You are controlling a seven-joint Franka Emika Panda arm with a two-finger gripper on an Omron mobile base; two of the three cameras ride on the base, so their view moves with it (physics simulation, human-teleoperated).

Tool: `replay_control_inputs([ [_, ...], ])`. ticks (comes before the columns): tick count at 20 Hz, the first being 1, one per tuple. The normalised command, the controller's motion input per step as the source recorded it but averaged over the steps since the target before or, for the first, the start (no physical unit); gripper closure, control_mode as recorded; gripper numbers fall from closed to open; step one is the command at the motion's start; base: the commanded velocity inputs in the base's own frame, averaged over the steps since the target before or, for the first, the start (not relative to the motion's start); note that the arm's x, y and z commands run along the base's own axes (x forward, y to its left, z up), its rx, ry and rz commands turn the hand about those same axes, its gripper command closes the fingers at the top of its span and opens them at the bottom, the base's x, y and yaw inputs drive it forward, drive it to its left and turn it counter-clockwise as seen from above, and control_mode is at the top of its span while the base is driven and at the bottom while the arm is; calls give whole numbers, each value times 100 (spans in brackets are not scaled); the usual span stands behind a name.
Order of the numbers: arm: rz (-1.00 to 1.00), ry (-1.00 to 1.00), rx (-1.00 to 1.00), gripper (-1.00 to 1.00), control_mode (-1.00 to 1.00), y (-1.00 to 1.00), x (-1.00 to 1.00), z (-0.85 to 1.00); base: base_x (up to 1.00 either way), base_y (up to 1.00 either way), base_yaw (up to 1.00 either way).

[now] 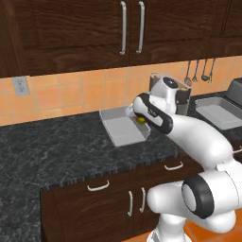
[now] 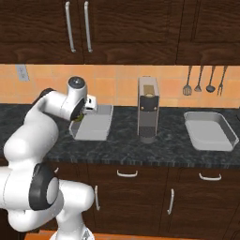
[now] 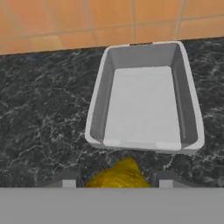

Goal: Place one lemon and one chicken drumstick in each tupperware on the nearby counter, to pack two identical lunches.

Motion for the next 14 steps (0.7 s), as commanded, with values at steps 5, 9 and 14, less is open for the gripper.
replay_control_inputs([
  [5,0,-37,4,100,-100,9,27,-68,0,0,0],
  [9,0,-6,3,100,-100,7,53,-20,0,0,0],
  [14,-1,19,5,100,-100,0,77,0,0,0,0],
])
